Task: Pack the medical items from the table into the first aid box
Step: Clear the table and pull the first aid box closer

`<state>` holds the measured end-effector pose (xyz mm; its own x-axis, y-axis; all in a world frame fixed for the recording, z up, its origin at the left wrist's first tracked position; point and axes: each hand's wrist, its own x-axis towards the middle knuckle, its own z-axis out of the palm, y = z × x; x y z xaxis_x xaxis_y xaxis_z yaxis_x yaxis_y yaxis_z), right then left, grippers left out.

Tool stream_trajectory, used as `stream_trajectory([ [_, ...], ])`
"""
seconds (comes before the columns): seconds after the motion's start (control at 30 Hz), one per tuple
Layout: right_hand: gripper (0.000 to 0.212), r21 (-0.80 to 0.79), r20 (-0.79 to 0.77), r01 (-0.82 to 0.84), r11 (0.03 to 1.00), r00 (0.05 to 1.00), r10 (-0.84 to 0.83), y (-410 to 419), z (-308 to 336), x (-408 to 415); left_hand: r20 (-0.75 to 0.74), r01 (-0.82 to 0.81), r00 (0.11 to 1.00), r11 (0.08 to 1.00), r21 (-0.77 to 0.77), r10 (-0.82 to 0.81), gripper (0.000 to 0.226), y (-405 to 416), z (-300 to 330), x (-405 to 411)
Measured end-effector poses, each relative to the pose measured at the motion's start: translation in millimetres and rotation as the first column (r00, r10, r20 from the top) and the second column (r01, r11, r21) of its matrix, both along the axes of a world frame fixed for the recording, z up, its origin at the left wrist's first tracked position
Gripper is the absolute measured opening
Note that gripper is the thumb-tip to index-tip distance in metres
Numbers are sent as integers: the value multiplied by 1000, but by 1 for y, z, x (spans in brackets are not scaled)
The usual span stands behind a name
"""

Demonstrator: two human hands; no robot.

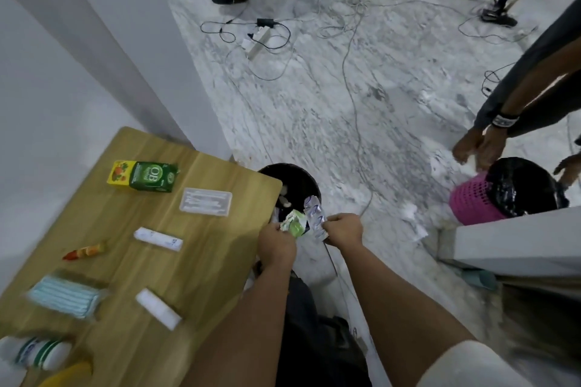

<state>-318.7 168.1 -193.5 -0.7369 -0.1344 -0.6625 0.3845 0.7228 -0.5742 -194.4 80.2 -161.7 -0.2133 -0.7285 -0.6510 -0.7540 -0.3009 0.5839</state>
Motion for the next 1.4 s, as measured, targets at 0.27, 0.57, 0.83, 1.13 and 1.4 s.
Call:
stream_trajectory([
  [0.27,31,133,-120,-253,958,956,269,-48,-15,-30,-2,79,997,997,1,-79,36,-20,-2,-66],
  [0.57,24,161,-236,-479,863,830,505,-51,61,3,-100,39,994,995,-90,-48,24,-48,79,-22],
  [0.83,61,317,-376,-868,382,255,891,-131,159,114,221,203,968,883,-423,-117,36,-95,177,148],
  [1.13,56,307,-542,-950,-60,-226,809,-216,231,342,368,-10,884,800,-600,288,47,-92,227,398],
  [1.4,63,144,-525,-967,-212,-256,812,-247,180,484,137,-427,720,590,-685,680,72,-55,141,548],
])
